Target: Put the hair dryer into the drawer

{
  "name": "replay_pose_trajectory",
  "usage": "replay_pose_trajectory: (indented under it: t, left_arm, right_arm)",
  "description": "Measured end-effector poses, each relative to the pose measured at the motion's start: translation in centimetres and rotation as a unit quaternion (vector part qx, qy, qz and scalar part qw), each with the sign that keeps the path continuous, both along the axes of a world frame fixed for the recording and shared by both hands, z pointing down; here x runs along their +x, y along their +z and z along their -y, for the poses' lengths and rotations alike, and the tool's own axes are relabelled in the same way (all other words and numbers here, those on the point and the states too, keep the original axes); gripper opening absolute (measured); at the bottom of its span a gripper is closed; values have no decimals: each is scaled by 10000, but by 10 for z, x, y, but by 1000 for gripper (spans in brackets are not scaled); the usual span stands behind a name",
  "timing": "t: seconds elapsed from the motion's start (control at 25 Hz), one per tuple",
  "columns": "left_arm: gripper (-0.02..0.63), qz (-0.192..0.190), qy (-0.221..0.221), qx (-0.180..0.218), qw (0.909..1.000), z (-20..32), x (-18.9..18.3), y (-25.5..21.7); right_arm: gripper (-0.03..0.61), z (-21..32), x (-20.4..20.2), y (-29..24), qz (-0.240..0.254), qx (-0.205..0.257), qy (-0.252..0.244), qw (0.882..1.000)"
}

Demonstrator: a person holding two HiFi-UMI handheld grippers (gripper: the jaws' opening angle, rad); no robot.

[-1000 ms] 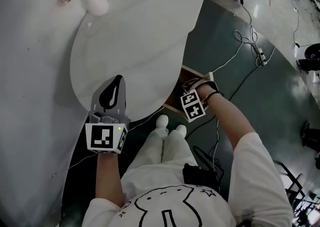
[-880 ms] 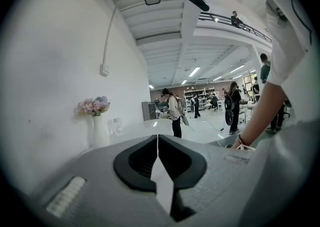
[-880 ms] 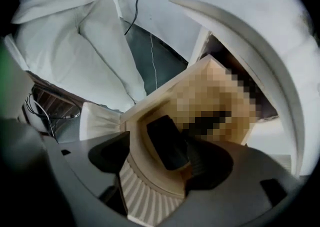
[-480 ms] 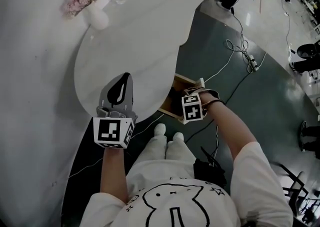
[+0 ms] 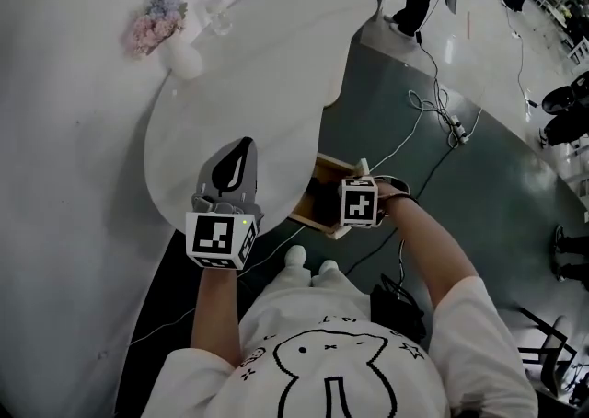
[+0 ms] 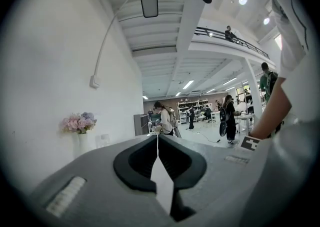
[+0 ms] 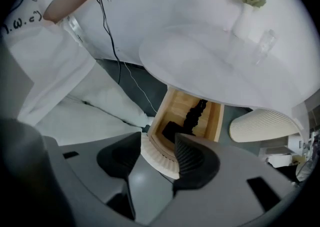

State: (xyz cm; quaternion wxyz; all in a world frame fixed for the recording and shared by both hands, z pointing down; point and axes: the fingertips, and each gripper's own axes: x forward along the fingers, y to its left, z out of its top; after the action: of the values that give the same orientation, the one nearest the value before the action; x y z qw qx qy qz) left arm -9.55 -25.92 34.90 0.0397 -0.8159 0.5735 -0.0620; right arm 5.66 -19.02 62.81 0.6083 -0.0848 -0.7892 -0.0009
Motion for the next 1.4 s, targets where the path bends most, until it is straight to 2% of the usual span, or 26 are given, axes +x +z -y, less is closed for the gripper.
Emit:
replay_pose_trajectory:
  t: [0.08, 0.24, 0.28, 0.4, 0.52, 0.68, 0.84, 0.96, 1.08, 1.4]
  left_arm:
    - [20, -8, 27, 38, 10000, 0, 2, -5]
    - [20, 25, 79, 145, 9999, 0, 8, -18]
    - [20, 31, 97, 166, 9998, 0, 9, -20]
    - [20, 48, 183, 231, 9996, 1, 15, -26]
    - [20, 60, 278, 289, 9992, 3, 20, -31]
    - [20, 72, 417, 364, 9984, 5, 26, -40]
    - [20, 68, 475, 457, 9978, 10, 29, -52]
    - [20, 47, 503, 523, 9974, 12, 30, -57]
    - [20, -12, 526, 571, 9970, 15, 32, -61]
    - [20, -128, 561, 643, 9963, 21, 37, -64]
  right_arm:
    - [177, 1, 0, -10, 103, 29, 163, 9998]
    - [14, 6, -1, -33, 329, 214, 476, 9981]
    - [2, 7, -2, -39, 407, 234, 538, 9974]
    - [2, 12, -5, -56, 668, 222, 772, 9945]
    - [0, 17, -4, -69, 932, 139, 1216, 9881]
    - [0, 20, -7, -91, 1375, 46, 1810, 9738]
    - [0, 32, -5, -119, 1769, 353, 2238, 9578]
    - [-2, 40, -3, -143, 2071, 665, 2483, 9440]
    - [-2, 49, 0, -171, 2421, 975, 2751, 9253]
    - [-2, 67, 19, -243, 3419, 1750, 3523, 8534]
